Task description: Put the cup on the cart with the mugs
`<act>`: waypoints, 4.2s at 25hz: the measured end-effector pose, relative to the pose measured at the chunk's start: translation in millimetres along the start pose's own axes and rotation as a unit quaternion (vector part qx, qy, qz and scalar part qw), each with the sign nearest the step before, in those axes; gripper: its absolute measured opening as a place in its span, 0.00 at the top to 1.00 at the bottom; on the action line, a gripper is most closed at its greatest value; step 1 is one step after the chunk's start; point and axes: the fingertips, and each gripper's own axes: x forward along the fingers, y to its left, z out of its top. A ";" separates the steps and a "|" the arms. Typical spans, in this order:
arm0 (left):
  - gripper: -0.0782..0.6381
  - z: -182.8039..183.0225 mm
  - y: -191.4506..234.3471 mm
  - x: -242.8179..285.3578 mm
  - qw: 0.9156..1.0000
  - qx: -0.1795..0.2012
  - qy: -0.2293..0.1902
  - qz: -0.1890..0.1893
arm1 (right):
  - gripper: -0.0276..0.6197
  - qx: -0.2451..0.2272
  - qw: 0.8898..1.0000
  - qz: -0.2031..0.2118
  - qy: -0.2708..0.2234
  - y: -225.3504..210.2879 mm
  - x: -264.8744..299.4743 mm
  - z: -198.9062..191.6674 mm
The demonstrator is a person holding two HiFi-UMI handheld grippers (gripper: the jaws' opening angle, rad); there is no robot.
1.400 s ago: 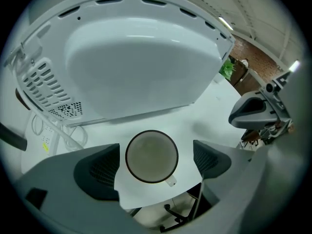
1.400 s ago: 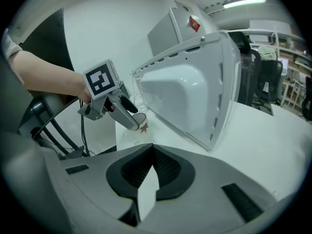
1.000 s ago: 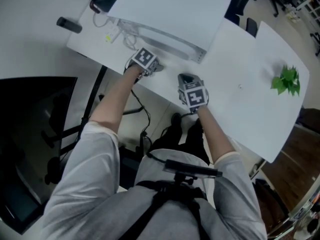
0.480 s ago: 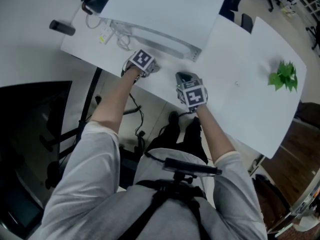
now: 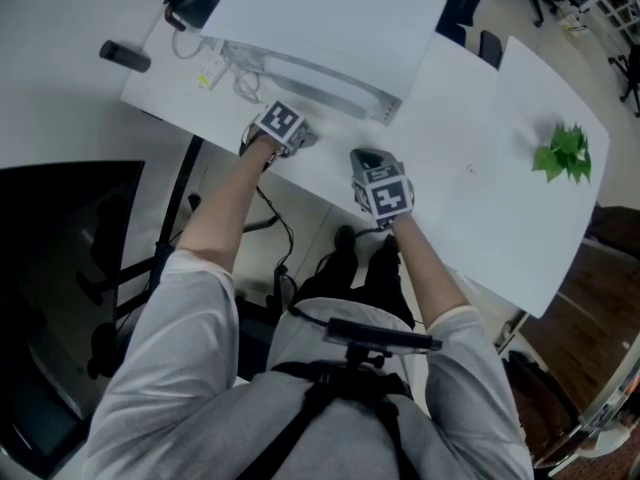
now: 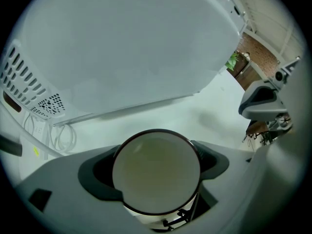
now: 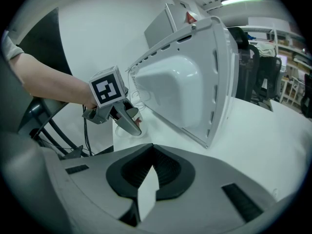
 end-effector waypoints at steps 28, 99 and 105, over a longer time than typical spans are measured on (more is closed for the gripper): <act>0.28 75.5 -252.0 -101.2 0.937 0.313 -0.025 -0.156 | 0.95 0.074 0.983 -0.143 -0.090 -43.2 -167.0 -59.6; 0.28 267.7 -1142.0 8.1 0.538 0.769 0.045 -0.342 | 0.95 0.390 0.704 -0.556 -0.206 -340.4 -842.3 -564.8; 0.28 304.9 -1185.9 17.2 0.558 0.758 0.056 -0.331 | 0.95 0.372 0.720 -0.541 -0.224 -386.4 -888.4 -575.9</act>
